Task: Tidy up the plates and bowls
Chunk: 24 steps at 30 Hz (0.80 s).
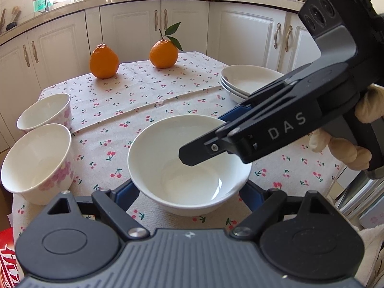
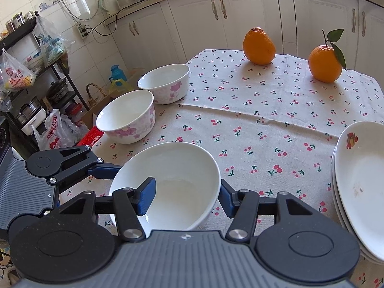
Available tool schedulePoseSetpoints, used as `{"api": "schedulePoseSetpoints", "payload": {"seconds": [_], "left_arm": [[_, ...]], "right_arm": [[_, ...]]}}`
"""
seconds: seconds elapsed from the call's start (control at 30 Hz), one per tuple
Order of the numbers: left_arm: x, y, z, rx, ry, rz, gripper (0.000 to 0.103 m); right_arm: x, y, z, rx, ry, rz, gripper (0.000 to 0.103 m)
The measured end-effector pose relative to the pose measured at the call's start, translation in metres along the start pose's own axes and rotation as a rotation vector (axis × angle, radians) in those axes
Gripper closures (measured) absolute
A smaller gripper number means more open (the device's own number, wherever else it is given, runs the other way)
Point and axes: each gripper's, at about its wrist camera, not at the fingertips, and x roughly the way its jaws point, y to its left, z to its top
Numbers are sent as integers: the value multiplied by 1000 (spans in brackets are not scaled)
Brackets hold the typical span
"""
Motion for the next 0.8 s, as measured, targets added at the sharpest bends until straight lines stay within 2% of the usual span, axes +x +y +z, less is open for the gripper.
{"api": "schedulePoseSetpoints", "payload": {"seconds": [0.1,0.17,0.23,0.3,0.53,0.8], "left_arm": [[0,-1,0,4,-2,1,14],[1,-3,-1,23,-3,7,13],[0,-5,-2,40,1,13,12],[-4,-4,-4,37,-4,10,8],[-19,2,-12,18,-1,13,7],[-45,17,-26,-7,-17,59,7]], "right_arm": [[0,0,0,4,0,4,38],[0,1,0,7,-7,15,31],[-3,3,0,2,-23,14,11],[-5,4,1,-8,-38,13,5],[-7,10,4,-26,-43,-5,2],[-4,24,13,-85,-33,-28,0]]}}
